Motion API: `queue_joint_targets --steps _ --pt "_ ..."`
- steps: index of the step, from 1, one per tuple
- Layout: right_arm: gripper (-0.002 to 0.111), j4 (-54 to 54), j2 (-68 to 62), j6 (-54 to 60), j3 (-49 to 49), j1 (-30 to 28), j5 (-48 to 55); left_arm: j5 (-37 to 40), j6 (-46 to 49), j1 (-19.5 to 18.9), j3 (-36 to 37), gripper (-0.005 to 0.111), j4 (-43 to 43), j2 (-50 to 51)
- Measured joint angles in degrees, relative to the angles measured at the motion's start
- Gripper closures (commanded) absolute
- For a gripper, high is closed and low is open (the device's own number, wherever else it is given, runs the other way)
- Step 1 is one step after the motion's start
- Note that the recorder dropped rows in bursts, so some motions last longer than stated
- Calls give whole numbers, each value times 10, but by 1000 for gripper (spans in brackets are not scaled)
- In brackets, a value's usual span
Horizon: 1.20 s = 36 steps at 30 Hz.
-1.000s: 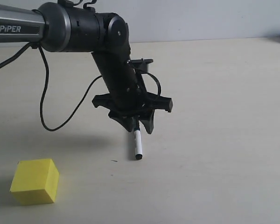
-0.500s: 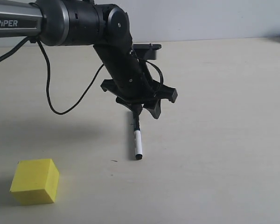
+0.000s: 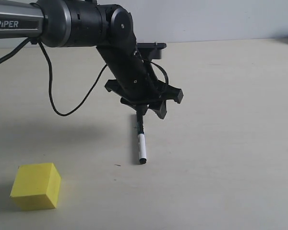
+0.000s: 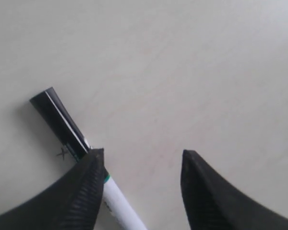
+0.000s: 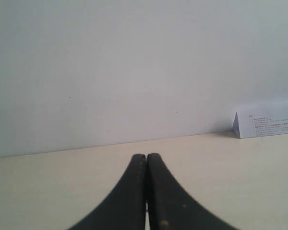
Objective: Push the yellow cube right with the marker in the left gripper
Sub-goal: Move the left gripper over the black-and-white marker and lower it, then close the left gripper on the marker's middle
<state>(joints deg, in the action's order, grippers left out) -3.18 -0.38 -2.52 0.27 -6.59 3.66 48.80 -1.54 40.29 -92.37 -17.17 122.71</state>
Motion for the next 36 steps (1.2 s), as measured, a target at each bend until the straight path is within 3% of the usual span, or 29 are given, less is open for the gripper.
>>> queue_joint_targets --steps 28,36 --pt "108 0 0 0 0 0 0 -16 -2 0 0 57 -17 2" --pt "108 0 0 0 0 0 0 51 -136 5 -45 57 68 2"
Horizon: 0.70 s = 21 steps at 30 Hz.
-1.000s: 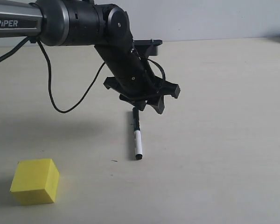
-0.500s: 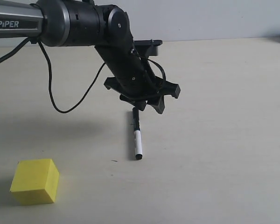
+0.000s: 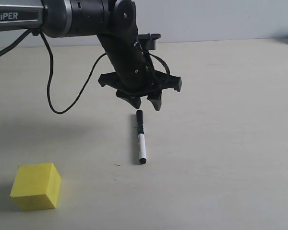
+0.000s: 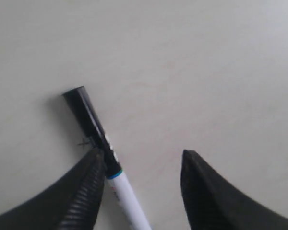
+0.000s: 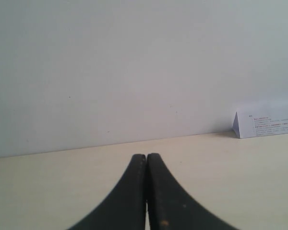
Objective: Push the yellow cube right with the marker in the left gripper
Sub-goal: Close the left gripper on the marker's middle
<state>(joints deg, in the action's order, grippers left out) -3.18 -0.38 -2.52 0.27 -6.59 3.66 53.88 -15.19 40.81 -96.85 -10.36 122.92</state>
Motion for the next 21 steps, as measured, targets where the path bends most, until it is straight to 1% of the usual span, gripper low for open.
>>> queue_joint_targets --steps 4,6,13,16,18,21 --pt "108 0 0 0 0 0 0 43 -70 18 -6 57 74 0" --pt "108 0 0 0 0 0 0 52 -91 26 -6 57 93 0" --pt "108 0 0 0 0 0 0 57 -156 62 -6 57 98 0" --pt "108 0 0 0 0 0 0 60 -168 78 -6 58 98 1" --pt "108 0 0 0 0 0 0 60 -165 83 -6 61 98 1" --pt "108 0 0 0 0 0 0 38 -154 85 -6 67 98 1"
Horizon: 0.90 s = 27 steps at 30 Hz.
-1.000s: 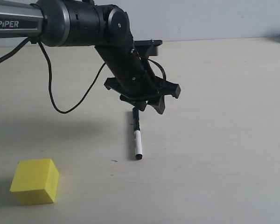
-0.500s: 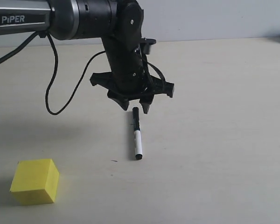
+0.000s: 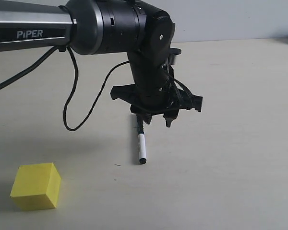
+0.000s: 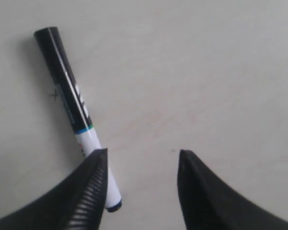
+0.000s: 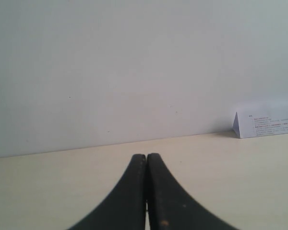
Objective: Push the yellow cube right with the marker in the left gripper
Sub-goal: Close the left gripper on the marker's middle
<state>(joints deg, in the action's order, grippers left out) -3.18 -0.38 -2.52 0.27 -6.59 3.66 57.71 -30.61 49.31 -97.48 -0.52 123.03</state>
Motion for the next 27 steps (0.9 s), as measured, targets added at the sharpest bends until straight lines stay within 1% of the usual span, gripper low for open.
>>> queue_joint_targets --steps 2,6,8,10,12,15,17,22,27 --pt "108 0 0 0 0 0 0 -7 1 0 9 64 0 0" --pt "108 0 0 0 0 0 0 18 -19 1 35 45 0 0" --pt "108 0 0 0 0 0 0 27 -28 1 44 40 0 0" --pt "108 0 0 0 0 0 0 31 -33 -1 50 40 0 0" --pt "108 0 0 0 0 0 0 29 -40 -1 54 42 0 0" --pt "108 0 0 0 0 0 0 7 -57 -1 63 50 0 0" --pt "108 0 0 0 0 0 0 -7 -68 -1 71 53 0 0" --pt "108 0 0 0 0 0 0 -30 -93 -1 78 53 0 0" --pt "108 0 0 0 0 0 0 -35 -112 -1 78 53 2 2"
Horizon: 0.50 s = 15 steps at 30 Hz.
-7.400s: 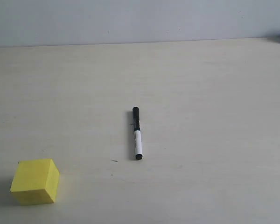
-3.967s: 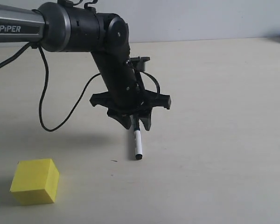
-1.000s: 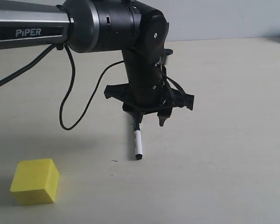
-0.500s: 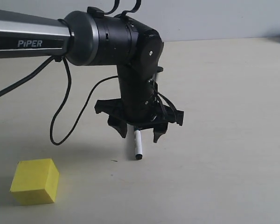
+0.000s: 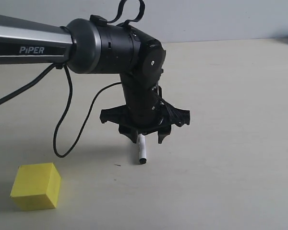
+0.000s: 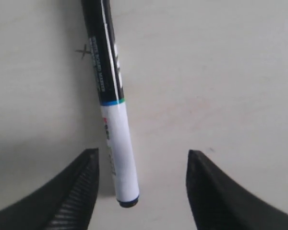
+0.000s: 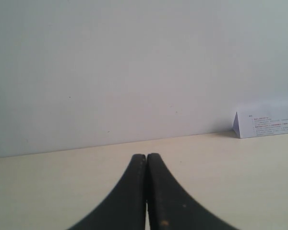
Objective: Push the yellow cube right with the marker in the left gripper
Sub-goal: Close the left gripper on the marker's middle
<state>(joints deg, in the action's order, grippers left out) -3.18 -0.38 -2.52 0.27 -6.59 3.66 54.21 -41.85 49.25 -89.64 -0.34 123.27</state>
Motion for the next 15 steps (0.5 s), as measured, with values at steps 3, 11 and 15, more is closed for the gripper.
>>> queue_joint_targets --steps 3,11,15 --pt "108 0 0 0 0 0 0 -2 -3 0 0 53 0 17" --pt "108 0 0 0 0 0 0 -4 -4 0 0 60 3 37" --pt "108 0 0 0 0 0 0 -3 -4 -6 0 96 3 37"
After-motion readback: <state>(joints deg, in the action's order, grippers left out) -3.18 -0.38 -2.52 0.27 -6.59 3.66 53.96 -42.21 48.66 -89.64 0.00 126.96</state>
